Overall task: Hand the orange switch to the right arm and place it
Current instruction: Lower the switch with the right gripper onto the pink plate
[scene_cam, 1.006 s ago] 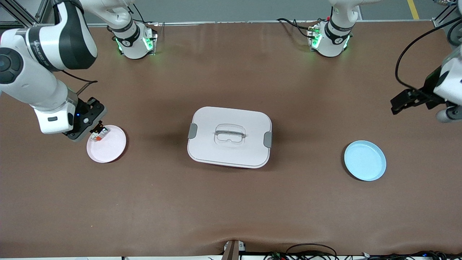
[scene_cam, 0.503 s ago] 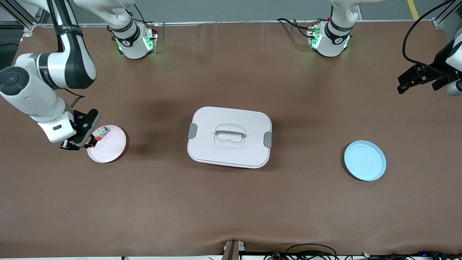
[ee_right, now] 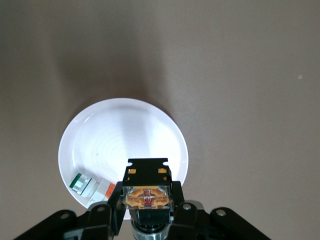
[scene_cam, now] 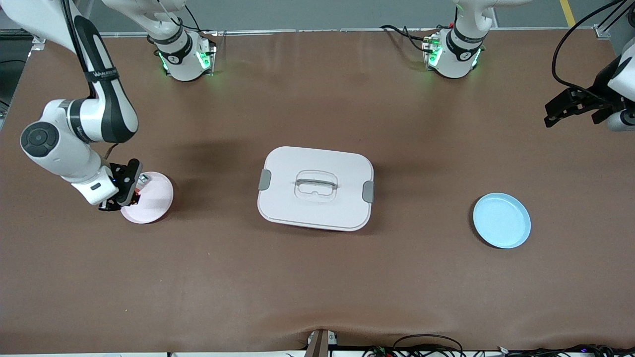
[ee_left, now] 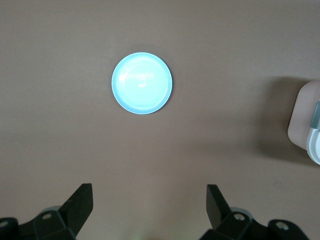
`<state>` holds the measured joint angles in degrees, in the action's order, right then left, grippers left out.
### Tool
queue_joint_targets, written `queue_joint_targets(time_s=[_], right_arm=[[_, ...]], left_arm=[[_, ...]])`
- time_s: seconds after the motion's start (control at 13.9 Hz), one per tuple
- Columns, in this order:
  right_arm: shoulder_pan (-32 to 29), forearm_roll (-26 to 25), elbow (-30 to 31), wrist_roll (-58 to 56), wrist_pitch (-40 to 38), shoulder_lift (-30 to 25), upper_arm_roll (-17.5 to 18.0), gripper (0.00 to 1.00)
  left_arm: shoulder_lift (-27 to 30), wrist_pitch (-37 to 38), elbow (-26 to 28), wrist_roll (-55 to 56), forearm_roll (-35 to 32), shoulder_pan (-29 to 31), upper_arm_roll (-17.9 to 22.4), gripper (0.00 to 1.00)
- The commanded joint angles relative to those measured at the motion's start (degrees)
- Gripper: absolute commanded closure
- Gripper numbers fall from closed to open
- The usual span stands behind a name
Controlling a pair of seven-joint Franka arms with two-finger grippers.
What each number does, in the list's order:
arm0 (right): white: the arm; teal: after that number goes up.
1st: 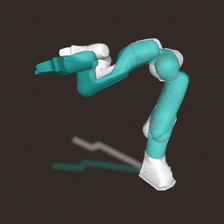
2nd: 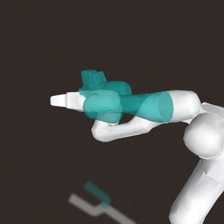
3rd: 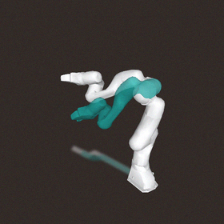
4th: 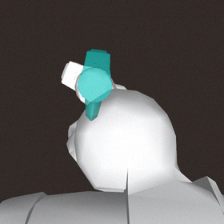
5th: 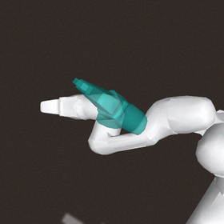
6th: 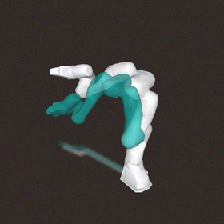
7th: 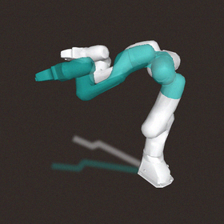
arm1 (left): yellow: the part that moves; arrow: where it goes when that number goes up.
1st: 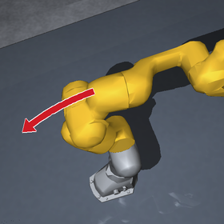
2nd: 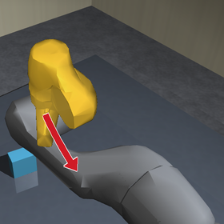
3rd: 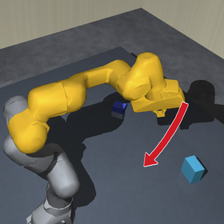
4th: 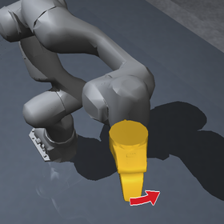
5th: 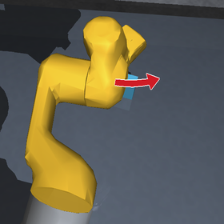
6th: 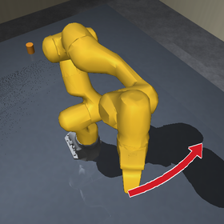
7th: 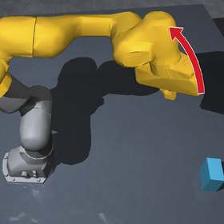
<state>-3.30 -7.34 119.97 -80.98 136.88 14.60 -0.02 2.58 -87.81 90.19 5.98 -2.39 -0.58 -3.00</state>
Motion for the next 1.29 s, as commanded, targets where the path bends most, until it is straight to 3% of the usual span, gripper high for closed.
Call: queue_joint_targets(time_s=[0.0,1.22], right_arm=[[-1.4,-1.6,0.0,-0.9,1.1,1.6,0.9,1.00],[-1.3,-2.7,6.9,-0.8,10.9,6.9,0.5,1.00]], left_arm=[[1.5,-0.7,1.0,-1.1,0.7,-1.6,1.1,0.00],[-0.6,-0.7,-1.7,-1.1,0.8,-1.7,1.1,0.00]])
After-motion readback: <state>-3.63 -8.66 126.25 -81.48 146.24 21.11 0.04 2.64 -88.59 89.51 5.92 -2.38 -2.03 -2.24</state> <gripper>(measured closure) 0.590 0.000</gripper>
